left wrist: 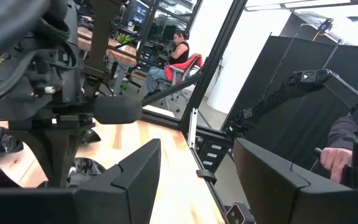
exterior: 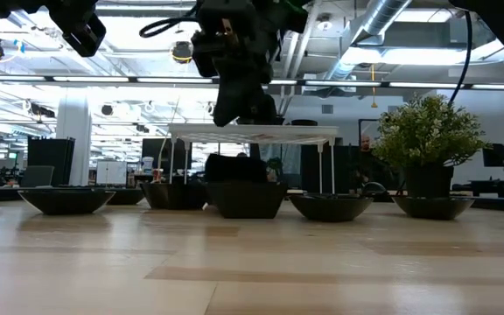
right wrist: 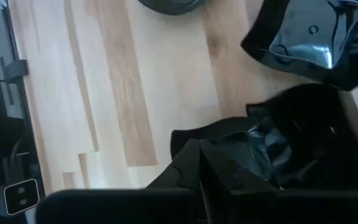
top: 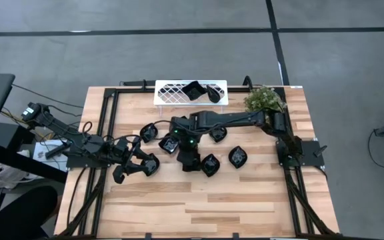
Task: Pick & Place Mini shaped plates
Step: Stack the distorted square plate on top of the other distorted square plate on the shelf
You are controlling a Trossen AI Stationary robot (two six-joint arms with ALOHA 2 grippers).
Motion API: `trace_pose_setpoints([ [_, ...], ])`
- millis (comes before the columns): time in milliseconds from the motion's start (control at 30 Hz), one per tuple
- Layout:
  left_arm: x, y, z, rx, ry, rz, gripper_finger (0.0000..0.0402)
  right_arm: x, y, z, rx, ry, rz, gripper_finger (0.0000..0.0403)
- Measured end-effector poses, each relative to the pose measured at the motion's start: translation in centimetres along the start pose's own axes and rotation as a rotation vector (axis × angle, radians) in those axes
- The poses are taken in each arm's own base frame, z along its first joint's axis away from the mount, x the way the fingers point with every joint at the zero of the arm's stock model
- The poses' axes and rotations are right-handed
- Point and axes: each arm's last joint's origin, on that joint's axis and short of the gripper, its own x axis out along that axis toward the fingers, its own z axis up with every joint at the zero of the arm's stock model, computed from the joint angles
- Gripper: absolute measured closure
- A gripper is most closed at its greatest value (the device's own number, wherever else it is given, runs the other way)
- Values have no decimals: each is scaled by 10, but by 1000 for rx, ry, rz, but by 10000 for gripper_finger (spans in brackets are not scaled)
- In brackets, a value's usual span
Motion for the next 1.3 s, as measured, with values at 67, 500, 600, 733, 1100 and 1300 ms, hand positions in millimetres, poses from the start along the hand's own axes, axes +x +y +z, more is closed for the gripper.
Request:
trace_pose_setpoints([
  [67, 0, 0, 0, 4, 0, 0, 197, 0, 1, 0, -6, -2, 3, 403],
  [500, 0, 0, 0, 7, 0, 0, 197, 9, 25, -27, -118, 194, -28, 402],
  [600, 0, 0, 0, 7, 0, 0, 197, 13, 35, -30, -202, 192, -60, 392],
  [733, 0, 0, 0, 7, 0, 0, 197, 16, 42, -30, -251, 152, -95, 358],
  [1100, 0, 0, 0, 4, 0, 0, 197, 28, 42, -28, -302, 146, -107, 262],
  [1300, 0, 0, 0, 7, 2, 0, 197, 46, 37, -31, -292, 193, -110, 240],
])
